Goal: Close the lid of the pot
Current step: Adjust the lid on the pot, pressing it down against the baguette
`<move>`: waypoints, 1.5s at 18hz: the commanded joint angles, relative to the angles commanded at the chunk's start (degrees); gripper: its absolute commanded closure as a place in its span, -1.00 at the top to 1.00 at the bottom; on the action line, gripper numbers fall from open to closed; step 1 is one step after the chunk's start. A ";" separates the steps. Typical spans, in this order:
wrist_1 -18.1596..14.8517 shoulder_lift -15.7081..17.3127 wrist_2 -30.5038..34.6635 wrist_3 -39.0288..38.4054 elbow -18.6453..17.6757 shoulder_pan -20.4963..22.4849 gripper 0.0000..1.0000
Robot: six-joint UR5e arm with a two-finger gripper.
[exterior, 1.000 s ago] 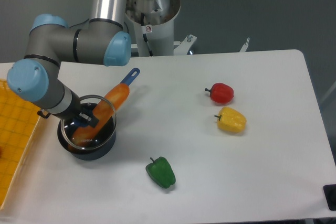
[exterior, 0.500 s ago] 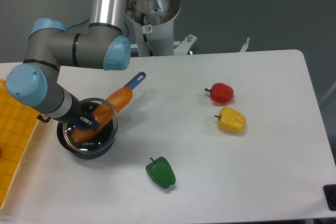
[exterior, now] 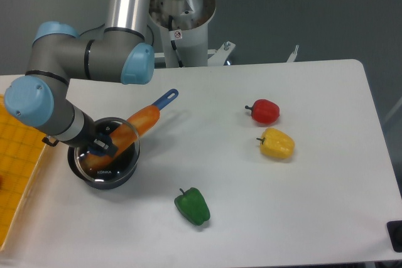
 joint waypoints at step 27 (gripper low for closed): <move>0.26 -0.79 1.14 -0.17 -0.35 -1.41 0.41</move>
